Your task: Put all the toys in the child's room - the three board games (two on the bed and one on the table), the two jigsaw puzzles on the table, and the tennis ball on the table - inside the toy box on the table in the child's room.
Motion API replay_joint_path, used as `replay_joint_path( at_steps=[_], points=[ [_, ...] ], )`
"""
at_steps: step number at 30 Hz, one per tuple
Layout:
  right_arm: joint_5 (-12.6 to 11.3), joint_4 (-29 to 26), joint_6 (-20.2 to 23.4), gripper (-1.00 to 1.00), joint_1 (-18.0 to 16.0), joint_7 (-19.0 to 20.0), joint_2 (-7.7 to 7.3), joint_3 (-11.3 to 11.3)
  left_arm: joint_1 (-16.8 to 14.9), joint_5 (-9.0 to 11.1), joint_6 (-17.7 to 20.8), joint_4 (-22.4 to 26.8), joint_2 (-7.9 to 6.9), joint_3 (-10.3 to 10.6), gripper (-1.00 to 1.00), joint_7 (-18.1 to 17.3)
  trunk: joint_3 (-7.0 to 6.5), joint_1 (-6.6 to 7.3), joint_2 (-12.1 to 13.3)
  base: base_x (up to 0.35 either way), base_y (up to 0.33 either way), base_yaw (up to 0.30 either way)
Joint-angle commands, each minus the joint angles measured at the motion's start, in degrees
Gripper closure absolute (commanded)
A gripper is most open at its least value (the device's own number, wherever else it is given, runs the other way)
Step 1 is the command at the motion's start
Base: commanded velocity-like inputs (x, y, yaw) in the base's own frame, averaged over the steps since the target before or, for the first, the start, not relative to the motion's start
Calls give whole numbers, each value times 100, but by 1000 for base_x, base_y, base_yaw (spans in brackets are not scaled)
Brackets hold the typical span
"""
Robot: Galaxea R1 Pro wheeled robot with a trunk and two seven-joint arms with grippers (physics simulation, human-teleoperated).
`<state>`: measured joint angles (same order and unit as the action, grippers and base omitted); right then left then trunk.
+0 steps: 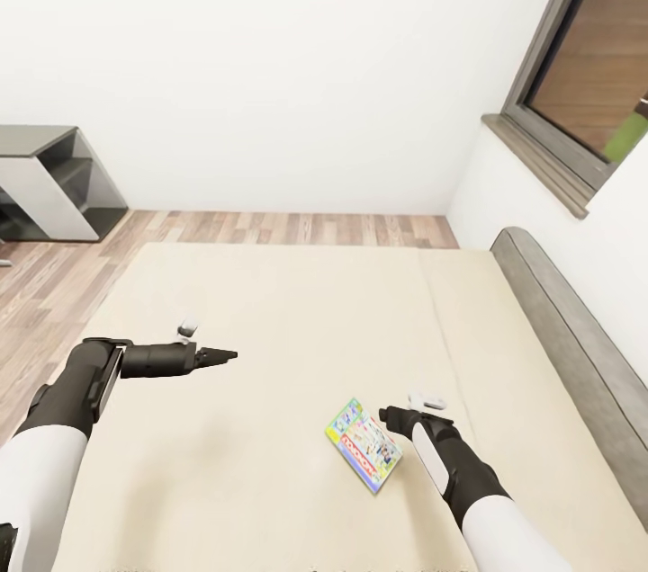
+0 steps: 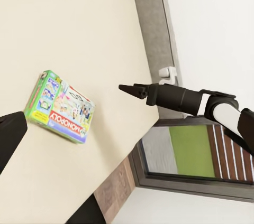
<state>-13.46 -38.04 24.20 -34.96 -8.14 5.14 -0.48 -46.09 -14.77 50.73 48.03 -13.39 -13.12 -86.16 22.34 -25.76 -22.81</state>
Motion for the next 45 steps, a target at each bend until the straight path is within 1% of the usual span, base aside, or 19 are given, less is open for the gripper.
replay_joint_path(
  at_steps=[1,18,24,34,37,41,45],
  points=[
    [-60,-11,23,-100,-2,-39,3,-4,-5,-60,60,5,3,-15,-100,-50,19,-3,-11,0,0,0],
    [-67,14,23,-100,-34,-39,-3,0,-5,-48,60,4,-3,-9,-100,-61,177,-3,-11,0,0,0],
    [-62,35,23,-100,-37,-45,26,1,-5,-50,55,2,1,-11,-100,-59,232,-3,-11,0,0,0],
    [-68,63,20,-100,-37,-70,-5,1,-5,-52,46,1,8,-13,-100,-76,325,-3,-11,0,0,0],
    [-69,71,22,-100,-37,-73,-5,-7,-5,-52,49,4,40,-12,-100,-60,353,-3,-11,0,0,0],
    [-62,76,19,-100,-43,-74,51,-7,-5,-57,51,2,121,-10,-100,-56,390,-3,-11,0,0,0],
    [-54,77,15,-100,-52,-74,69,-5,-5,-60,54,3,153,-7,-100,-57,427,-3,-11,0,0,0]
  ],
)
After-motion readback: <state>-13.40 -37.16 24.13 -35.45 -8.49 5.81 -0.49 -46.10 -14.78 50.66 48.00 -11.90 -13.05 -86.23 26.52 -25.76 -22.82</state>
